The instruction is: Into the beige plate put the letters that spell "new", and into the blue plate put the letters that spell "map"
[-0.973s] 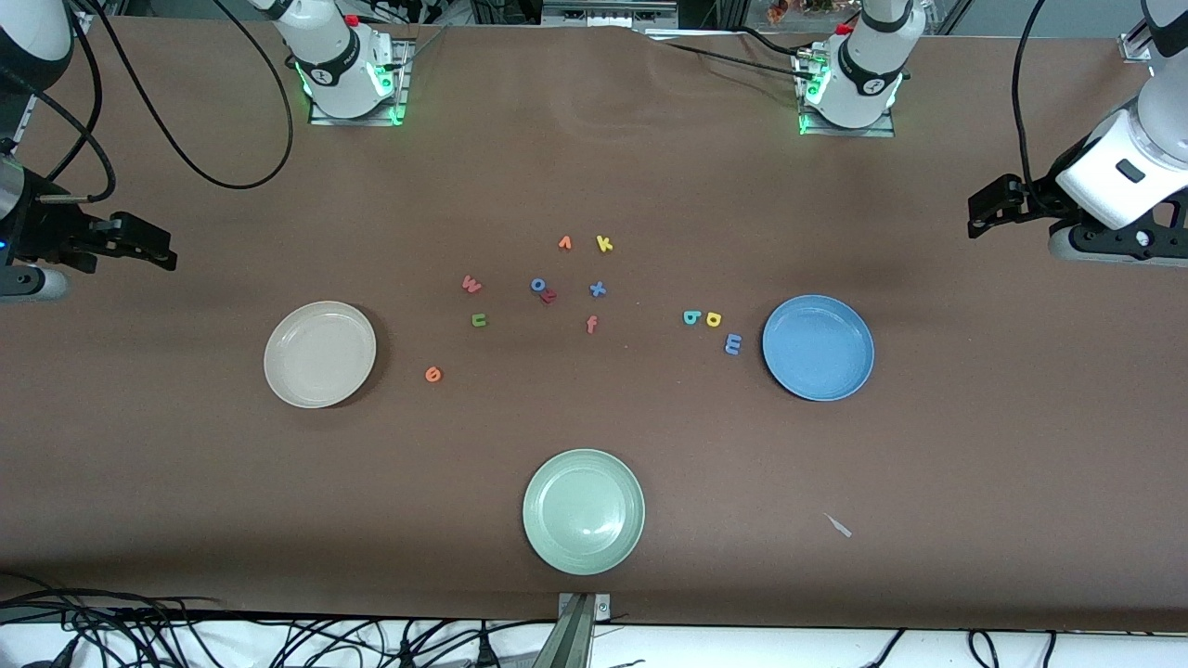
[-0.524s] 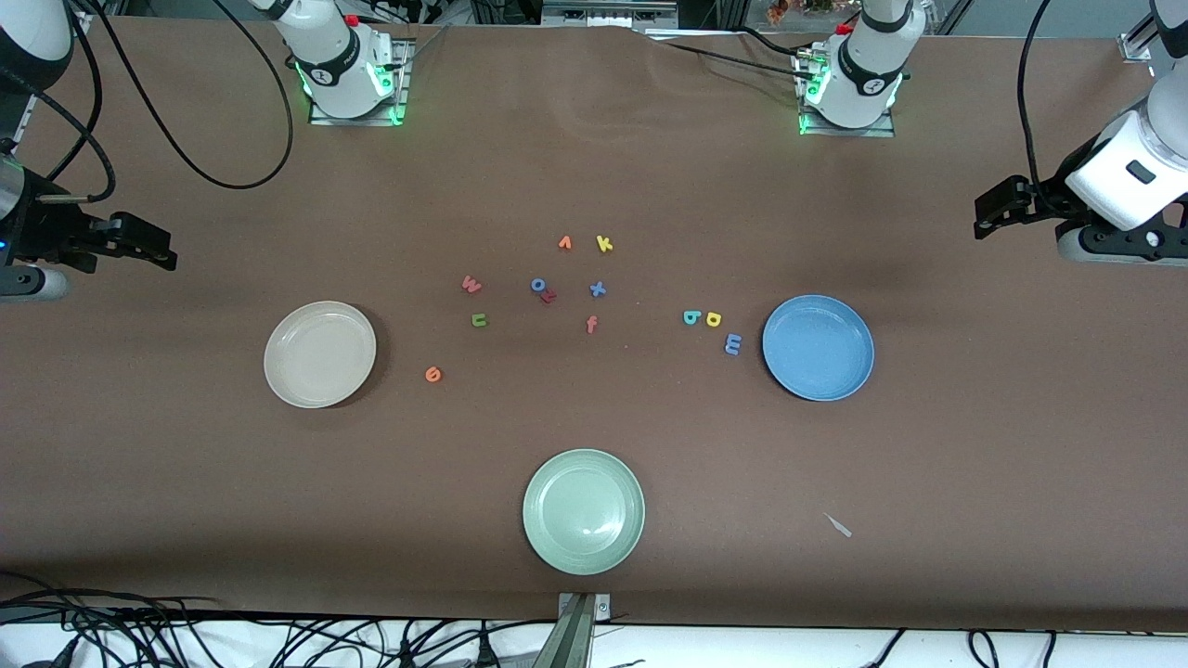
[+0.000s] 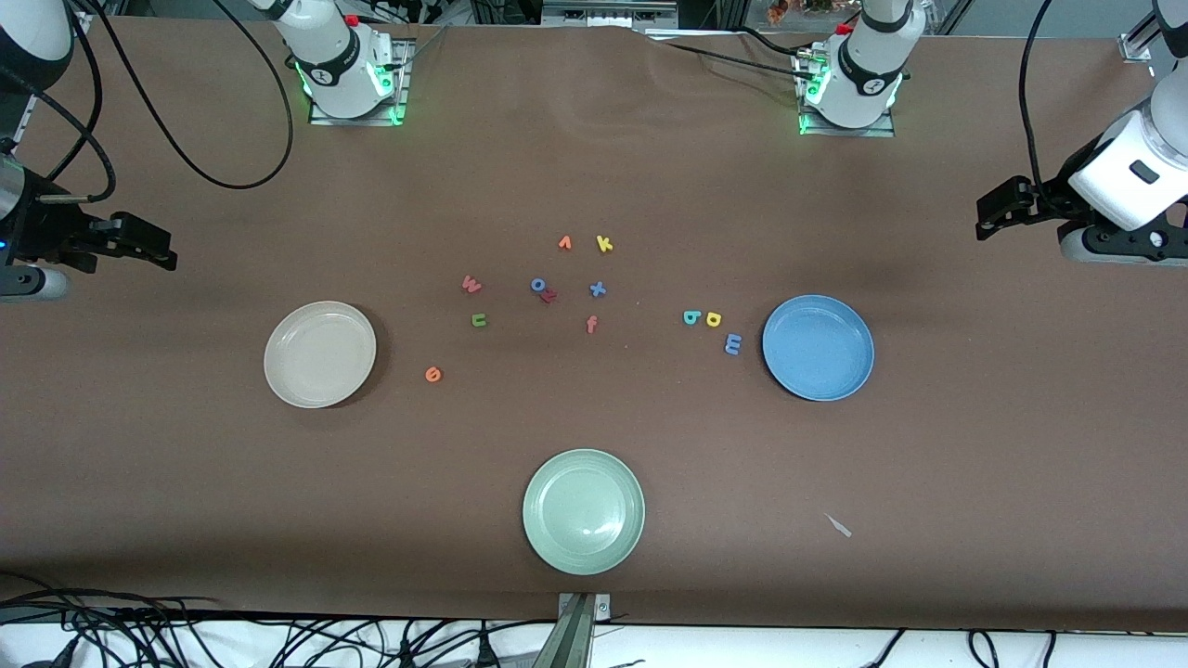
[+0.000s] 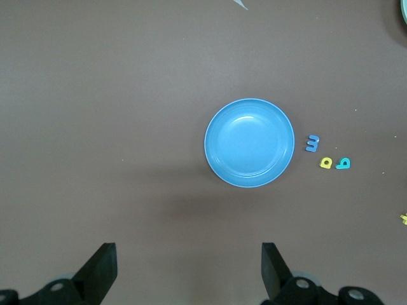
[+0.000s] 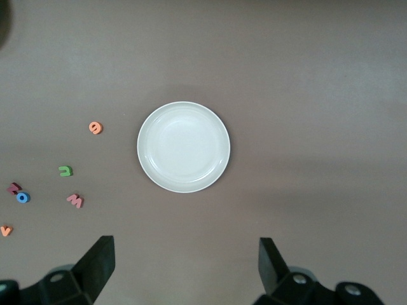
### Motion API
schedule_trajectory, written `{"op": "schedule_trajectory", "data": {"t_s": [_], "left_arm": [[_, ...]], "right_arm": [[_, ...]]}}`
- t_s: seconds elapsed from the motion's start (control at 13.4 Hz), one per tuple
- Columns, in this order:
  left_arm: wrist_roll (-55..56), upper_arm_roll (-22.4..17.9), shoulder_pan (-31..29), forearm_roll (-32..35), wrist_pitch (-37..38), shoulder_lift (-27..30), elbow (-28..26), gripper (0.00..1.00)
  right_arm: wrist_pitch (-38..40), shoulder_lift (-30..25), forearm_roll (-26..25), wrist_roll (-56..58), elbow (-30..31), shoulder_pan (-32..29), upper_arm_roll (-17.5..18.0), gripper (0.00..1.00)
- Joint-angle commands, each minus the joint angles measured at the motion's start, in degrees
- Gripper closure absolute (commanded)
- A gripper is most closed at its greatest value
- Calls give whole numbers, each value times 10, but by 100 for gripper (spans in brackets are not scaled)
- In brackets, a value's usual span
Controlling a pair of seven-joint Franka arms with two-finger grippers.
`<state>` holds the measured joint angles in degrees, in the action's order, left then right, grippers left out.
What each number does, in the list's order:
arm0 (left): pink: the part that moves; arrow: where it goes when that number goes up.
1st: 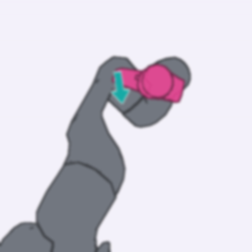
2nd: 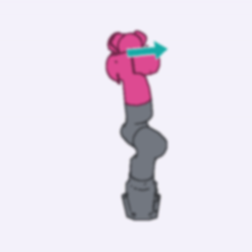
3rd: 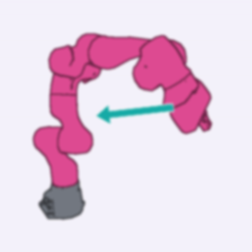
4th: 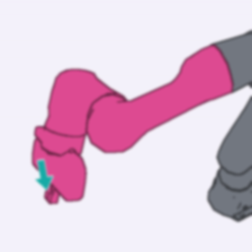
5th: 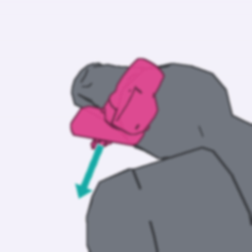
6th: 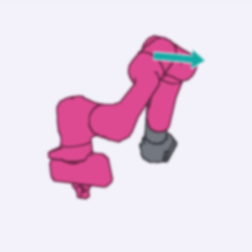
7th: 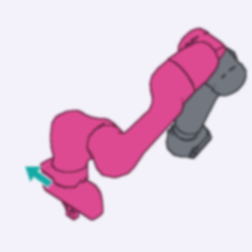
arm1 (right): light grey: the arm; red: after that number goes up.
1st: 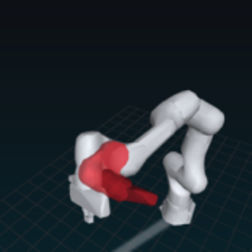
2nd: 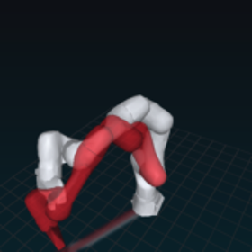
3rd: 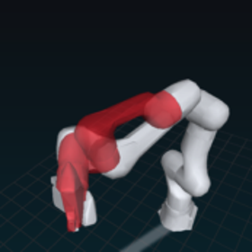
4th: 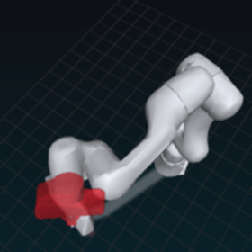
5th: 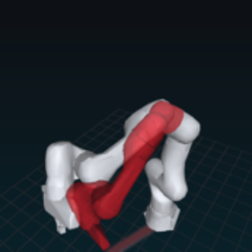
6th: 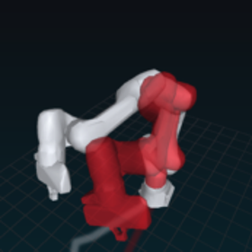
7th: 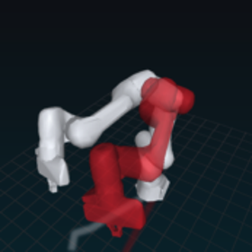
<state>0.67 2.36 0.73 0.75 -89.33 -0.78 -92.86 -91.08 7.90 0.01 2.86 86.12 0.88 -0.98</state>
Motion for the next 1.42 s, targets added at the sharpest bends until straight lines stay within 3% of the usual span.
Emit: {"op": "schedule_trajectory", "data": {"t_s": [0.0,1.35], "left_arm": [[-12,2,1,1,5,-19,36,0],[-12,2,-1,-5,5,-19,37,0]], "right_arm": [[10,-2,-4,2,-6,2,0,0],[14,-2,-3,-3,-6,2,-1,0]]}}
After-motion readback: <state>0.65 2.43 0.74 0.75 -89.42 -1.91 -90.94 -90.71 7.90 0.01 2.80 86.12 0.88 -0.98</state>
